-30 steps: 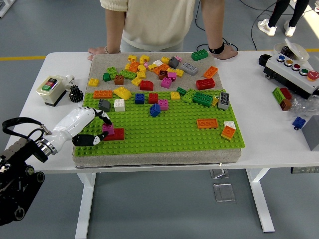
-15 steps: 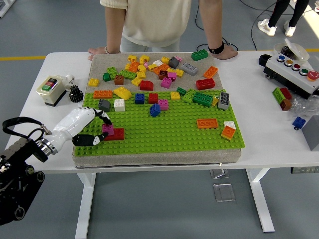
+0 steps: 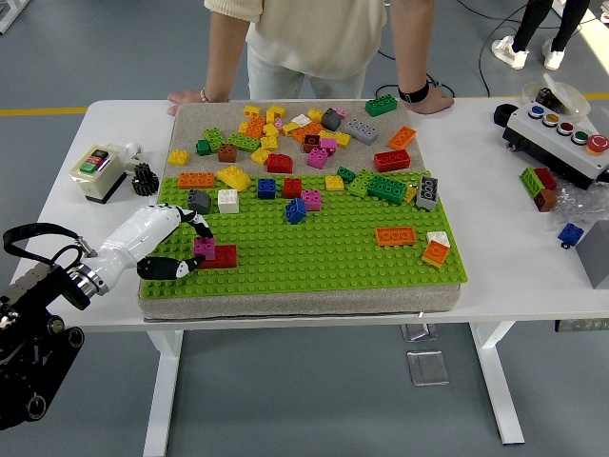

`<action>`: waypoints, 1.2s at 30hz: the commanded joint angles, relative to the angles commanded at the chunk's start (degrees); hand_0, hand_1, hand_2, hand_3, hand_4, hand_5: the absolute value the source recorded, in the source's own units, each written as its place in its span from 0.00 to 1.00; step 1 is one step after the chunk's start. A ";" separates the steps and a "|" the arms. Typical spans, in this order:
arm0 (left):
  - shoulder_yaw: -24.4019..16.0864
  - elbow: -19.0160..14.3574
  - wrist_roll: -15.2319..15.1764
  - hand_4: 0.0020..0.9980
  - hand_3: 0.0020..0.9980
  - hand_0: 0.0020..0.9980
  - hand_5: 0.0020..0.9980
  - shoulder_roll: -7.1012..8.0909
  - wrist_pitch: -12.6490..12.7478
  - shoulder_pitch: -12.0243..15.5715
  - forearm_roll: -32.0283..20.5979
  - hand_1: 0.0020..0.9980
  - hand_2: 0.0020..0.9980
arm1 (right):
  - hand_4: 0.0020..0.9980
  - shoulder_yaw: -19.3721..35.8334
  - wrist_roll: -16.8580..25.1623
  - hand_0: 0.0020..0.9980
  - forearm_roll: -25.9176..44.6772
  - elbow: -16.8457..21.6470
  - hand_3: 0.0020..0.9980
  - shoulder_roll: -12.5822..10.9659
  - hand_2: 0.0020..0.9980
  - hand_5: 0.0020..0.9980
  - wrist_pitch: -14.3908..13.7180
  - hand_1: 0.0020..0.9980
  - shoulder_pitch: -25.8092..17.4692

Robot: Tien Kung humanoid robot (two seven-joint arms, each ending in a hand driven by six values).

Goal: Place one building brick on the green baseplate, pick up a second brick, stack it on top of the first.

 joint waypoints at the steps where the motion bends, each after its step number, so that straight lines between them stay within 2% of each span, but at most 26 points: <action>1: -0.01 -0.06 0.00 0.74 0.57 0.77 0.00 0.02 -0.04 0.01 0.00 0.70 0.58 | 0.92 0.01 0.01 0.74 0.00 0.00 0.60 0.00 0.71 0.50 0.00 0.67 0.00; 20: -0.55 -2.55 -0.32 0.80 0.58 0.78 0.03 0.47 -1.88 0.50 0.00 0.71 0.59 | 0.92 -0.10 0.00 0.74 -0.19 0.00 0.60 0.01 0.71 0.50 -0.02 0.67 -0.11; 21: -0.61 -2.67 -0.31 0.94 0.58 0.82 0.33 0.51 -2.02 0.54 0.00 0.72 0.65 | 0.92 -0.10 0.01 0.74 -0.19 0.00 0.60 0.02 0.71 0.50 -0.02 0.67 -0.10; 26: -0.86 -3.20 -0.27 0.94 0.58 0.82 0.33 0.68 -2.24 0.79 0.00 0.72 0.65 | 0.92 -0.13 0.01 0.74 -0.20 0.00 0.60 0.03 0.71 0.50 -0.02 0.67 -0.16; 27: -0.88 -3.30 -0.20 1.00 0.56 0.87 0.41 0.74 -2.21 0.87 0.00 0.74 0.71 | 0.92 -0.15 0.02 0.74 -0.20 0.00 0.60 0.04 0.71 0.50 -0.03 0.66 -0.16; 32: -0.96 -2.94 -0.05 1.00 0.56 0.87 0.41 0.75 -2.56 1.08 0.00 0.74 0.71 | 0.92 -0.26 0.10 0.74 -0.14 0.00 0.60 0.05 0.71 0.50 -0.05 0.66 -0.16; 33: -0.99 -2.72 0.00 1.00 0.57 0.92 0.51 0.72 -2.70 1.10 0.00 0.77 0.74 | 0.92 -0.29 0.12 0.74 -0.13 0.00 0.60 0.06 0.71 0.50 -0.05 0.66 -0.16; 36: -1.06 -2.22 0.11 1.00 0.57 0.92 0.51 0.63 -2.96 1.11 0.00 0.77 0.74 | 0.92 -0.31 0.11 0.74 -0.11 0.00 0.60 0.06 0.71 0.50 -0.01 0.66 -0.15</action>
